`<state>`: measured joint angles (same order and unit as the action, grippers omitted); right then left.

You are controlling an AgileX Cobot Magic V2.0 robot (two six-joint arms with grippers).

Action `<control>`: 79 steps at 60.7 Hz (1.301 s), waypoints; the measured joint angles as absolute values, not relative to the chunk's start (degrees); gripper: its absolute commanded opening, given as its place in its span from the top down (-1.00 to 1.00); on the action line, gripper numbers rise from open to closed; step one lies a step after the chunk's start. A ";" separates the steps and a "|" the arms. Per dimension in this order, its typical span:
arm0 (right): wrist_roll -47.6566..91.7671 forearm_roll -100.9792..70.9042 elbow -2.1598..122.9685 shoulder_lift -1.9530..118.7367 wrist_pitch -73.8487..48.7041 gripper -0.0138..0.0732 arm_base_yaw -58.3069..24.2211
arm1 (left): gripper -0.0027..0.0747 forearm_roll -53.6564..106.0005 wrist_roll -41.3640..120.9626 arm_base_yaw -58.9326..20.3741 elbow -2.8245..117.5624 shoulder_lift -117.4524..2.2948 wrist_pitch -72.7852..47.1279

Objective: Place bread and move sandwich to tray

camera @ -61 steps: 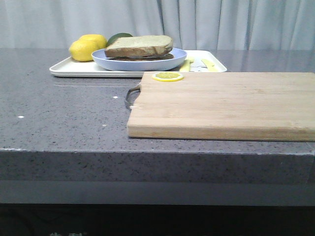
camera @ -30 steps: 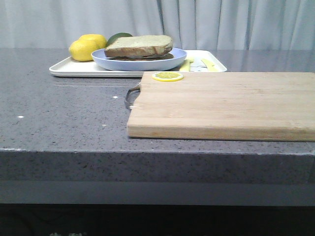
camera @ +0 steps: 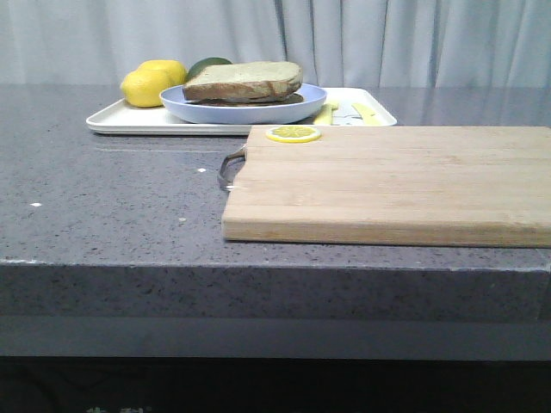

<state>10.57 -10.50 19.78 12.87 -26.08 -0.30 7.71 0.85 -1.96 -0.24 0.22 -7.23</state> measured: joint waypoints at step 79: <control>3.50 -10.50 -1.49 -0.54 -10.22 0.86 -5.68 | 0.98 7.71 0.85 -1.96 -0.24 0.22 -7.12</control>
<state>3.50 -10.50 -1.49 -0.54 -10.22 -5.68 7.71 0.85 -1.96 -0.24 0.22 -7.12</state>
